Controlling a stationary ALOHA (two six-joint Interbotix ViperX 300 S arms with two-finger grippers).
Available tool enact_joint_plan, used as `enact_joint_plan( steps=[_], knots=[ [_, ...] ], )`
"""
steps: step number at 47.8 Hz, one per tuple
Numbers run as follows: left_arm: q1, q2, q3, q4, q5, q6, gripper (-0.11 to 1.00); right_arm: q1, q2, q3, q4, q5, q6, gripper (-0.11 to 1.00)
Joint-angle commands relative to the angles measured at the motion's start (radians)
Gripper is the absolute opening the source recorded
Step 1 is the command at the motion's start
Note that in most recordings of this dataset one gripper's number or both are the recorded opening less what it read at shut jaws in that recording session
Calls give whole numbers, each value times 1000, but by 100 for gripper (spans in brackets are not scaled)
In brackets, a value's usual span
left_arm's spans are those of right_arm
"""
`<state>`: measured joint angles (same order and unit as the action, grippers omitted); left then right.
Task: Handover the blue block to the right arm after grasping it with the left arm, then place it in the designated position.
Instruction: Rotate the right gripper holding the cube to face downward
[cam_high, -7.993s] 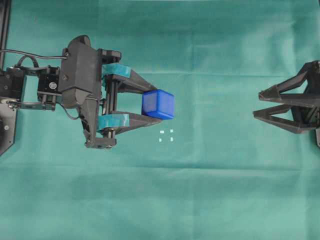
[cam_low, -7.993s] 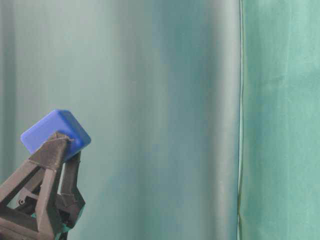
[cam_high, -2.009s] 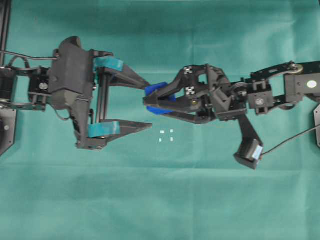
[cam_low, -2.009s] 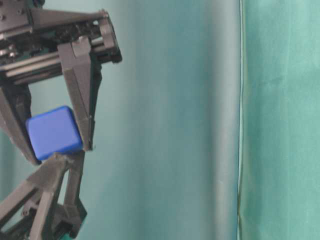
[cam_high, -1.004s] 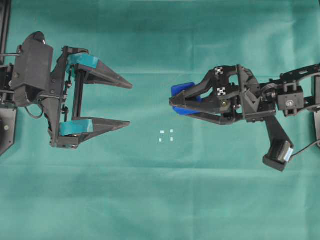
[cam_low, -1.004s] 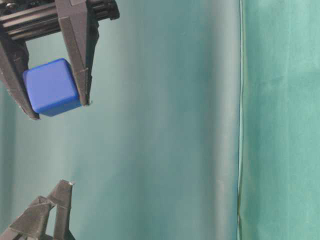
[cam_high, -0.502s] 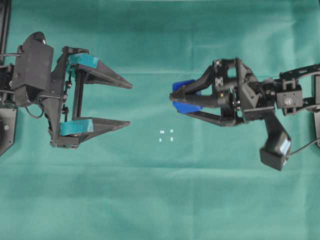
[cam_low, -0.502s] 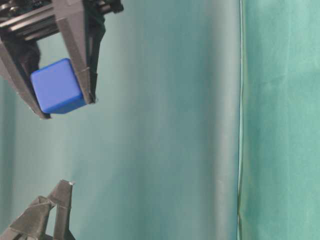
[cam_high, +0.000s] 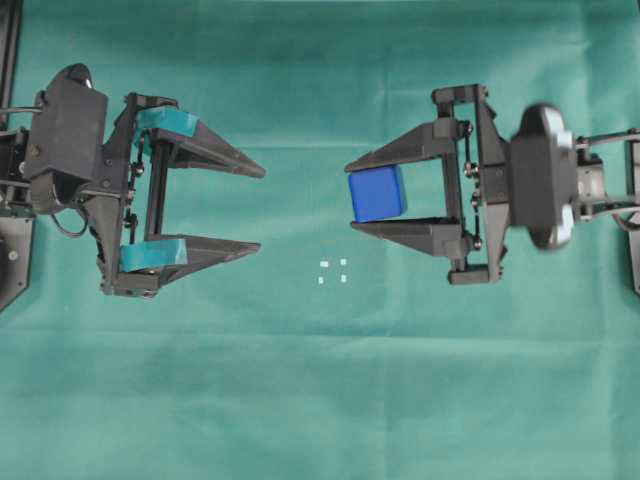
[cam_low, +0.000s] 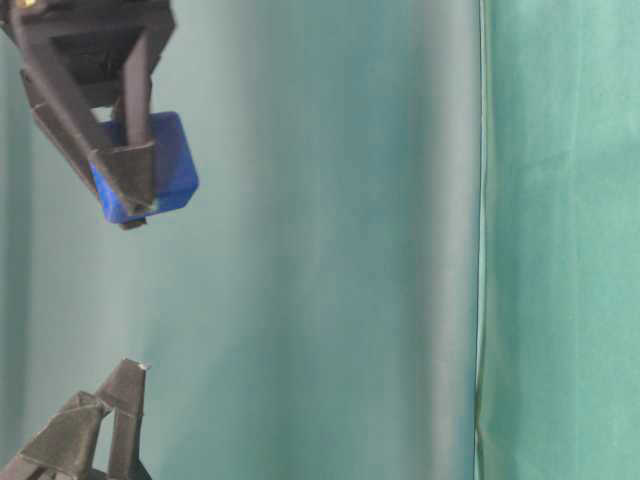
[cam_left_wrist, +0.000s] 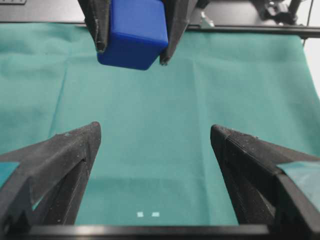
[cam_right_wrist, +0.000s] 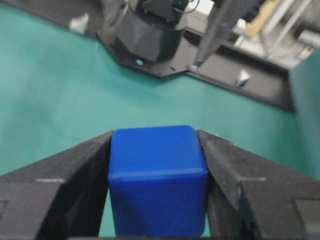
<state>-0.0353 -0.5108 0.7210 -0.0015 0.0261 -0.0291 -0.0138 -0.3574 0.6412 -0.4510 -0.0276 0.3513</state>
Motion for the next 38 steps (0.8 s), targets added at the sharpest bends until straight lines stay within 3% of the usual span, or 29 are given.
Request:
enact_joint_plan(
  steps=[1,4,9,38],
  knots=[
    [-3,-3,-18,0,-8,2,98,3,-20,-37,8,0,80,54],
    [-3,-3,-18,-2,-8,2,98,3,-25,-37,8,0,141,54],
    [-3,-5,-18,0,-8,2,98,3,-32,-35,8,3,181,54],
    [-3,-5,-18,0,-6,2,98,3,-37,-35,8,12,186,54]
  ],
)
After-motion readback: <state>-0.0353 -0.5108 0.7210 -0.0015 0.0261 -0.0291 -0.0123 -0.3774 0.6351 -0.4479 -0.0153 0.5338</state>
